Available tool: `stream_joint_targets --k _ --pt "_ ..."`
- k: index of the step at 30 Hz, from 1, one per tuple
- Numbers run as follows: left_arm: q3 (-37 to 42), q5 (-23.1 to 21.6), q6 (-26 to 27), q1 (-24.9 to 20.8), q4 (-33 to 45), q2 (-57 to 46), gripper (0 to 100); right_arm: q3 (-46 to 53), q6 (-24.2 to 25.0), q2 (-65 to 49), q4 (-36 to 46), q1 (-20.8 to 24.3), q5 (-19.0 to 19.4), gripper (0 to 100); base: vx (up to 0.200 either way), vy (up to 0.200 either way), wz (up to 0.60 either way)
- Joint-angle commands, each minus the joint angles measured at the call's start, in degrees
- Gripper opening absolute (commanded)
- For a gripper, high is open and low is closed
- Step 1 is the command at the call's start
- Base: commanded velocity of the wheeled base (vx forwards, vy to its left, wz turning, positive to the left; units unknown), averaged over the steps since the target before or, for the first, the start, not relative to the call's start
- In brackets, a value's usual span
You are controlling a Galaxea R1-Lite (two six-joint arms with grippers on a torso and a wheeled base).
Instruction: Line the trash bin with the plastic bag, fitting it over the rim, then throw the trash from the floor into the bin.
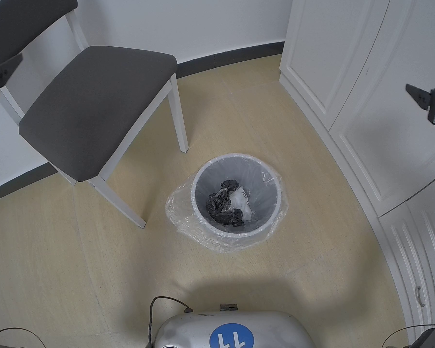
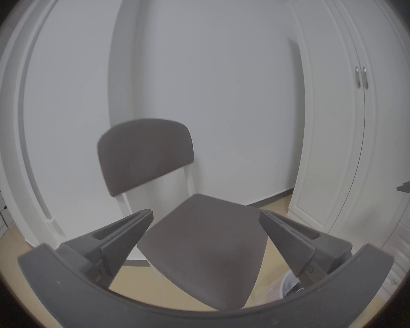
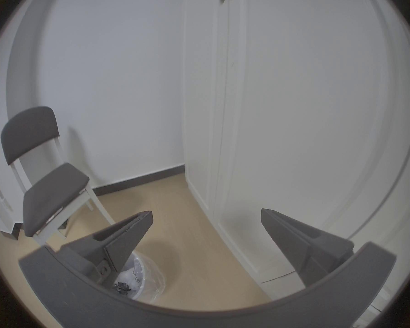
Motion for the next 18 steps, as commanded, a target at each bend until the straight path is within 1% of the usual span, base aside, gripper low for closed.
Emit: stream_joint_targets --k 1,2,5,8,11,12,14,15,16,18 --pt "6.0 0.1 0.1 0.3 0.5 -16.6 100 10.2 -3.0 -19.7 -2.8 -2.7 0.2 100 0.000 0.000 0.00" --pt "7.4 0.2 0.1 0.3 0.5 -19.1 100 12.1 -4.0 -23.3 -4.0 -4.4 0.4 100 0.000 0.000 0.00" --pt "10.1 0.3 0.3 0.3 0.5 -23.4 100 14.7 -4.2 -30.4 -4.5 -7.5 0.8 100 0.000 0.000 0.00" --pt "12.7 0.7 0.3 0.3 0.6 -28.3 100 16.0 -4.0 -36.2 -4.2 -9.8 1.5 100 0.000 0.000 0.00" --pt "14.4 1.6 0.3 0.3 2.0 -32.5 100 18.8 -3.9 -41.7 -3.9 -12.4 3.2 100 0.000 0.000 0.00" --pt "14.4 1.6 0.3 0.3 2.0 -32.5 100 18.8 -3.9 -41.7 -3.9 -12.4 3.2 100 0.000 0.000 0.00" --pt "15.2 1.7 0.3 0.3 5.0 -36.5 100 22.0 -3.8 -46.7 -3.8 -14.8 5.4 100 0.000 0.000 0.00" --pt "15.2 1.7 0.3 0.3 5.0 -36.5 100 22.0 -3.8 -46.7 -3.8 -14.8 5.4 100 0.000 0.000 0.00" --pt "15.6 1.7 0.3 0.3 7.5 -39.4 100 23.8 -3.7 -49.8 -3.8 -16.0 6.7 100 0.000 0.000 0.00" --pt "15.6 1.7 0.3 0.3 9.9 -42.2 100 25.5 -3.2 -53.0 -3.7 -16.9 7.8 100 0.000 0.000 0.00"
